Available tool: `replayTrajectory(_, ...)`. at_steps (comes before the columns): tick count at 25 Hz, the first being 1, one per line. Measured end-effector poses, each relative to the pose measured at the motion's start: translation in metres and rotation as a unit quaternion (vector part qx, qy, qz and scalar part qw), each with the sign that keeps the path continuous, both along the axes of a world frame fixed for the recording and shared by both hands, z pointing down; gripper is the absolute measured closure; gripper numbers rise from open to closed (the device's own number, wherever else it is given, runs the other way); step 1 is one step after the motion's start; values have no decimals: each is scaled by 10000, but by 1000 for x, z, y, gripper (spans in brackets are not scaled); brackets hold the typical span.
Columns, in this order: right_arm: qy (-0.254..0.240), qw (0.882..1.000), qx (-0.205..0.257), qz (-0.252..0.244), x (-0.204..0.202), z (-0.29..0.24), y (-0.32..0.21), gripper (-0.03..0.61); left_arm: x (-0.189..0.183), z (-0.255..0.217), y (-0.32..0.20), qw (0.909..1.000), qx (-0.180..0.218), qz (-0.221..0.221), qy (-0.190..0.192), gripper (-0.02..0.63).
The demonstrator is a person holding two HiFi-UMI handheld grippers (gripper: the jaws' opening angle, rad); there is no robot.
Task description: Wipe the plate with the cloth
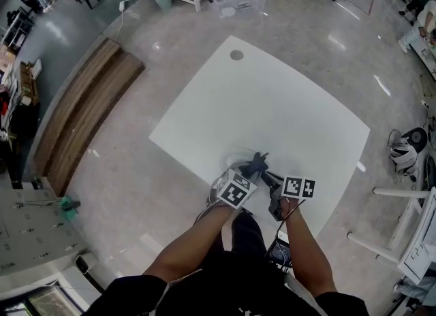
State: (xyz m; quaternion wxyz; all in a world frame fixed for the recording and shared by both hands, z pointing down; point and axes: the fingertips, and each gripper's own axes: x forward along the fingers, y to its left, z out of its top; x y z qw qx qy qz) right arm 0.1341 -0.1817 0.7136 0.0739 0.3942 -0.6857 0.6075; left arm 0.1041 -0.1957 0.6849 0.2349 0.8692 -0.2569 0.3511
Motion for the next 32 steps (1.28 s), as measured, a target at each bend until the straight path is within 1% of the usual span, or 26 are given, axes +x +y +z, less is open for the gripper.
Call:
replayTrajectory(5, 7, 10000, -12, -2, 0, 1, 0, 555, -33, 5, -8, 9996, 60, -213, -202, 564)
replayTrajectory(11, 14, 10000, -36, 11, -1, 1, -2, 555, -91, 3, -28, 9964, 151, -774, -298, 565)
replayTrajectory(14, 4, 10000, -49, 50, -1, 1, -1, 555, -118, -3, -36, 9939, 204, -1031, -334, 565)
replayTrajectory(18, 8, 10000, -44, 84, -2, 0, 0, 555, -148, -16, -44, 9908, 395, -1215, -443, 565)
replayTrajectory(20, 10, 9999, -27, 102, -3, 0, 0, 555, -157, -25, -47, 9896, 454, -1311, -391, 565)
replayTrajectory(22, 6, 9999, -16, 124, -2, 0, -1, 555, -151, -36, -45, 9900, 470, -1311, -220, 564)
replayTrajectory(24, -1, 9999, -10, 147, -3, -1, -1, 555, -131, -43, -39, 9917, 408, -1221, 46, 565)
replayTrajectory(28, -20, 9999, 4, 162, -4, -2, -2, 555, -66, -52, -16, 9952, 111, -795, 561, 565)
replayTrajectory(30, -23, 9998, 15, 179, -4, -2, -2, 557, -32, -46, -3, 9964, -73, -514, 676, 564)
replayTrajectory(32, -27, 9998, 28, 204, -3, -1, -2, 557, -5, -34, 8, 9971, -256, -259, 671, 563)
